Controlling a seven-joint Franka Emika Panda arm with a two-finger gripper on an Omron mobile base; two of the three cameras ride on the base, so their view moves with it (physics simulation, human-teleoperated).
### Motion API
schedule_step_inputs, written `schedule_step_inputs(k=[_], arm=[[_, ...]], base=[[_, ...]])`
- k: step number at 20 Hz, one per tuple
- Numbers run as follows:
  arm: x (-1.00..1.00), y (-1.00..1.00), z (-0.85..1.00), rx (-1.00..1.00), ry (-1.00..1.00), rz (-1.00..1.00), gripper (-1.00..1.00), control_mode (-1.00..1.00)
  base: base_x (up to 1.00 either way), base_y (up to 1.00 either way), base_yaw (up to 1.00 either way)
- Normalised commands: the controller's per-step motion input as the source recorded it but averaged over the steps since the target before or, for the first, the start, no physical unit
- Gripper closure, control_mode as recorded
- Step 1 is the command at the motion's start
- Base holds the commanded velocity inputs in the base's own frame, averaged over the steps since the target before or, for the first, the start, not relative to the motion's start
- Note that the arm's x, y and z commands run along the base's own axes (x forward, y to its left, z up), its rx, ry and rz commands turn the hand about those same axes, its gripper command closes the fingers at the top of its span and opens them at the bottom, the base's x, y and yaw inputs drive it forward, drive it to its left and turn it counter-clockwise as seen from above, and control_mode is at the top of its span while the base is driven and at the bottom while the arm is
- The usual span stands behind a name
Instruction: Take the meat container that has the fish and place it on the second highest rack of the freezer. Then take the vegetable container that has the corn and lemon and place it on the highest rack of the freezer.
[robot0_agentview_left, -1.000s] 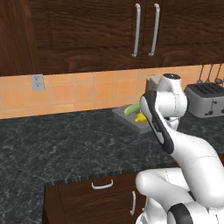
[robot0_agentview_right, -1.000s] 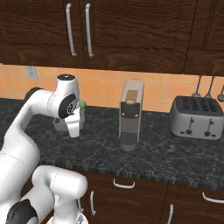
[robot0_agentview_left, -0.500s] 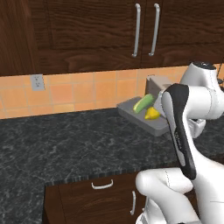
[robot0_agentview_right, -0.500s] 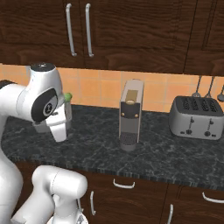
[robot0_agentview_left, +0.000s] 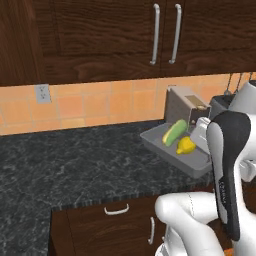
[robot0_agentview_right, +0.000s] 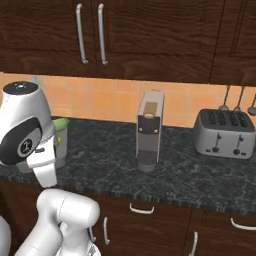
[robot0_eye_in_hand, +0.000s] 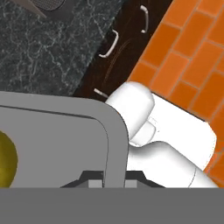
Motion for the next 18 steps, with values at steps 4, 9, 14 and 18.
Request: schedule_step_inputs(k=[4, 9, 14, 18], arm=[[0.0, 0.0, 0.0, 0.0, 0.0, 0.0, 1.0, 1.0], [0.0, 0.0, 0.0, 0.0, 0.0, 0.0, 1.0, 1.0], [0.0, 0.0, 0.0, 0.0, 0.0, 0.0, 1.0, 1.0], [0.0, 0.0, 0.0, 0.0, 0.0, 0.0, 1.0, 1.0]], base=[[-0.84, -0.33, -0.4], [-0.04, -0.26, -0.82], [0.0, -0.34, -0.85], [0.0, -0.36, -0.85]])
